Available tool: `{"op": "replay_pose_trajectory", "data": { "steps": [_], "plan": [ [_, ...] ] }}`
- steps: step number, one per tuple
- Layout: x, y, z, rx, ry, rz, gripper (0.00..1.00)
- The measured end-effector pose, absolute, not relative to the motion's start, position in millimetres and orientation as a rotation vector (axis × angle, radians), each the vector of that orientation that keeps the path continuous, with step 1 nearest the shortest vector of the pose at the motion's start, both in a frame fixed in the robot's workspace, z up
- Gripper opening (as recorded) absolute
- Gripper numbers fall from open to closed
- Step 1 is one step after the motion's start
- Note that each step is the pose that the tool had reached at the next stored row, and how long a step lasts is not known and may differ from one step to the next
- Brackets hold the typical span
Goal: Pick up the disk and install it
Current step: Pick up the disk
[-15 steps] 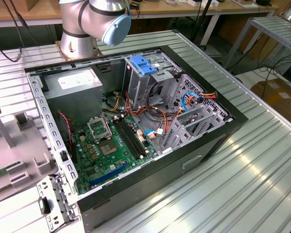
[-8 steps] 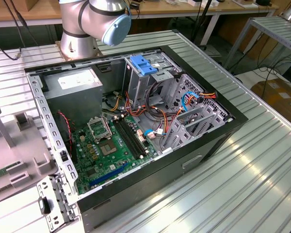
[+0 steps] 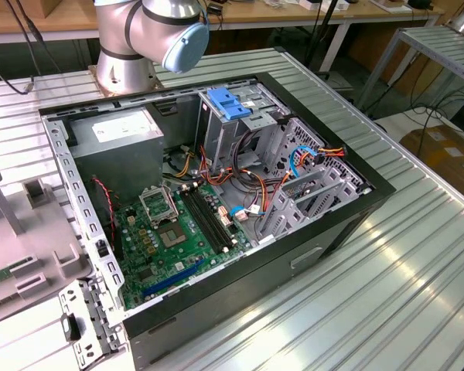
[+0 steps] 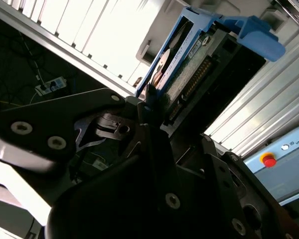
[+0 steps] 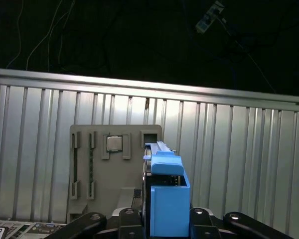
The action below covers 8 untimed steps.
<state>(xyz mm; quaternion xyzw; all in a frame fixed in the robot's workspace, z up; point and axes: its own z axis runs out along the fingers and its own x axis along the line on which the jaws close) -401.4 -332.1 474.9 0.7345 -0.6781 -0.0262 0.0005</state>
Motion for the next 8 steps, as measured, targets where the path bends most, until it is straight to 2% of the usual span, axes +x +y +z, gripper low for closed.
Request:
{"op": "replay_pose_trajectory", "data": {
  "steps": [8],
  "plan": [
    [-398.0,-333.8,474.9,2.307,-2.130,-0.082,0.36]
  ]
}}
